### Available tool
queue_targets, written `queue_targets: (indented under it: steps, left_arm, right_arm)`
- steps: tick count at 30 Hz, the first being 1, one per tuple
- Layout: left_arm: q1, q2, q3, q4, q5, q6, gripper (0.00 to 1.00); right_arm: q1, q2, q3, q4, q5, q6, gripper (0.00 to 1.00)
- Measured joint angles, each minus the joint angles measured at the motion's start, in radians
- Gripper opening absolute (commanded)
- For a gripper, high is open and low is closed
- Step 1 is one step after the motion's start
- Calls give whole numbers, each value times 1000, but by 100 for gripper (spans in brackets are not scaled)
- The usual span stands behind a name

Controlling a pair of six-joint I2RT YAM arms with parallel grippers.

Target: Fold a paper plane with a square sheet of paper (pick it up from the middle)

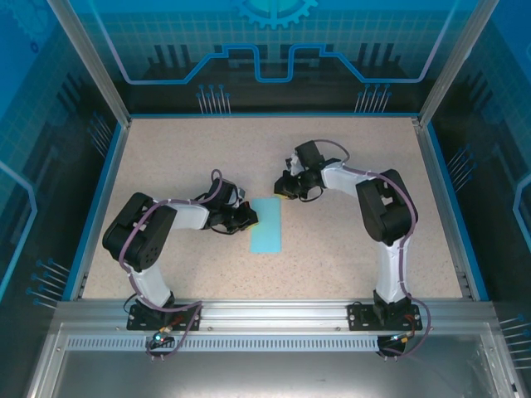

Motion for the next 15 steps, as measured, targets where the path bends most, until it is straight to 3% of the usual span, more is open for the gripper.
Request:
queue_targets:
  steps: [15]
  left_arm:
    - [0, -2, 0, -3, -1, 1, 6]
  right_arm:
    - [22, 92, 25, -13, 27, 2, 11]
